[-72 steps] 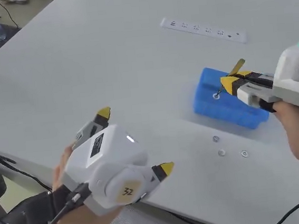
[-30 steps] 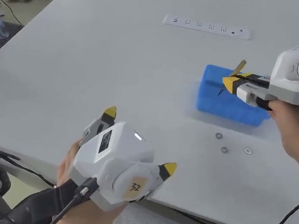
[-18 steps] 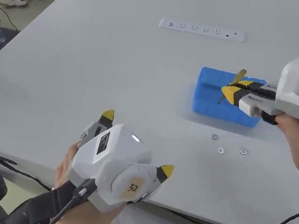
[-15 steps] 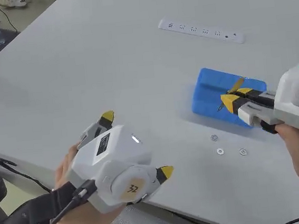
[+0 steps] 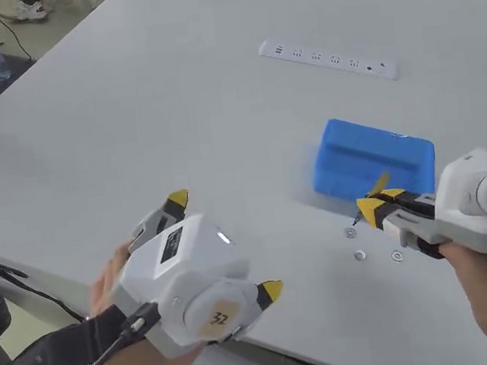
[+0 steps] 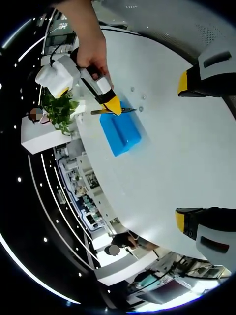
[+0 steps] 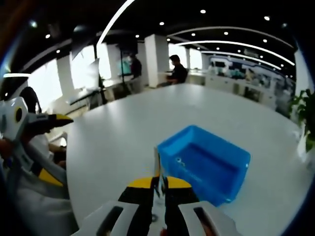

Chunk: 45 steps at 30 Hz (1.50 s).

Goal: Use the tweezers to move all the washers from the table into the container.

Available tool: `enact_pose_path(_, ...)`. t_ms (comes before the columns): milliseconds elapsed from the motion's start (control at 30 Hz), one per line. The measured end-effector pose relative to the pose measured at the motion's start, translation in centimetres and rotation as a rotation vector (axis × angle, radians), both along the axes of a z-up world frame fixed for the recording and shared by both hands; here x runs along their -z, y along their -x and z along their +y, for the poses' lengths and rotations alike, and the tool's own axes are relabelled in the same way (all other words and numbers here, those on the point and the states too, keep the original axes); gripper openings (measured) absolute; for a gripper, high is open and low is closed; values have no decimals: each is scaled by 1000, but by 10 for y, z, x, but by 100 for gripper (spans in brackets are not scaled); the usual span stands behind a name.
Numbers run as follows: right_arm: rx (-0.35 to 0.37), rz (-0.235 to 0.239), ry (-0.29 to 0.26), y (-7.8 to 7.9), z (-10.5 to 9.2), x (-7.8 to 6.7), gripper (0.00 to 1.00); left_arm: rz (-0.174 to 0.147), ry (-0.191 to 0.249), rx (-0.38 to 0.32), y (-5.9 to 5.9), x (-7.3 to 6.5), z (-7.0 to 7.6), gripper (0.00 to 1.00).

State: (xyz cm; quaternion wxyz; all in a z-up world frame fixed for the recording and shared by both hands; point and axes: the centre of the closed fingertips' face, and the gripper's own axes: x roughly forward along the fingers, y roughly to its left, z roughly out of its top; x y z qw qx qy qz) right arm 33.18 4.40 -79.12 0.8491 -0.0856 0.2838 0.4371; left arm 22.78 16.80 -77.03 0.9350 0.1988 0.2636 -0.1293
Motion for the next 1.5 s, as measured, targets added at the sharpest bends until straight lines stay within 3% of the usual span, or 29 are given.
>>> enact_pose_path(400,-2,9,34,-4,-2,13,5,10,-7,-3,-1,3,1,95)
enact_pose_path(500,-9,-22,41,-5,-2,15,5,12,-15,-2,-1,3,1,95)
enact_pose_path(867,55,-2,-12,-15,-9,20,4,20,-19,1,0,5,0,95)
enact_pose_path(1033,69,1,-5,-11,-7,18,3,21,-23,1,0,5,1,95)
enact_pose_path(1133,72,27,5,-9,-5,15,3,23,-23,3,0,5,0,95)
enact_pose_path(1267,80,45,-25,-6,-3,6,3,23,-21,2,0,5,0,94)
enact_pose_path(1500,76,29,-39,-8,-4,-9,4,24,-24,2,0,5,1,94)
